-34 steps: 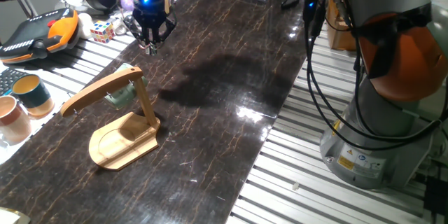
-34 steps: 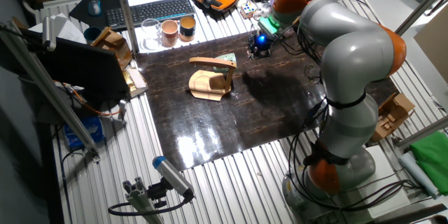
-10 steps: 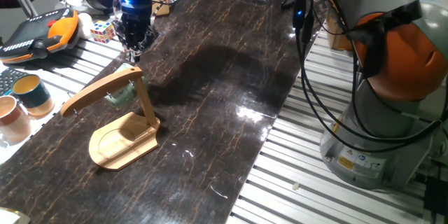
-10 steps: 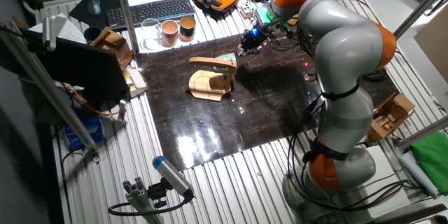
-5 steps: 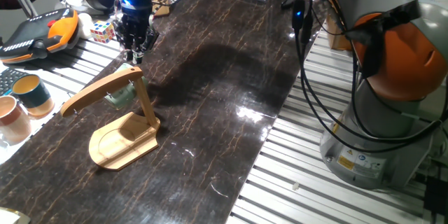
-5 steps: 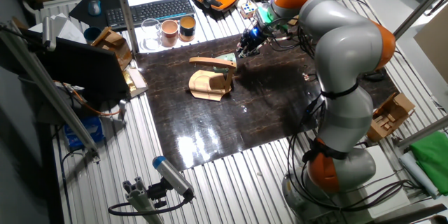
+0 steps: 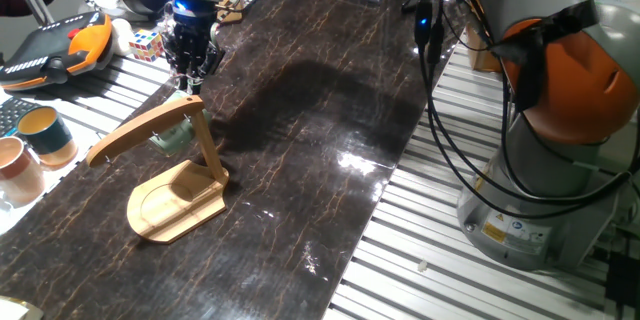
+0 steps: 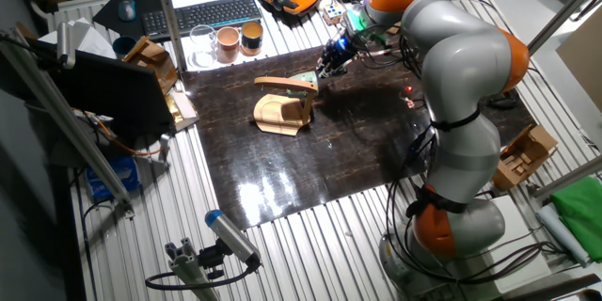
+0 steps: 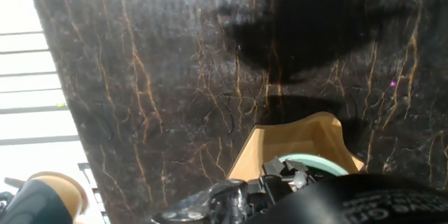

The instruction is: Take the cup off the cup rack

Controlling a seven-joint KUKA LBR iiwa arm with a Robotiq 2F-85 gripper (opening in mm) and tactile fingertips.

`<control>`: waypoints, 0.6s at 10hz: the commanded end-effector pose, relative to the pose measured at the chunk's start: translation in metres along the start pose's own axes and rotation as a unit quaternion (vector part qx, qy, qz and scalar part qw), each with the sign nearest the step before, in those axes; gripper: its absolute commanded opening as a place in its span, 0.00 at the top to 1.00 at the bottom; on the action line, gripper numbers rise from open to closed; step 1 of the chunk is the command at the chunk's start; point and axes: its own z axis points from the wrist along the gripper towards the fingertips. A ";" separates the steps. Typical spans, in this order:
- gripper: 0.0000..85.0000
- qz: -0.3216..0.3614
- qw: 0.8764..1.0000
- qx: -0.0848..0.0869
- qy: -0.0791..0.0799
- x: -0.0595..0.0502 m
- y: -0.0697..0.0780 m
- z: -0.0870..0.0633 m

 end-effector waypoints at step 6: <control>0.67 0.007 1.000 0.001 0.017 0.002 0.000 0.006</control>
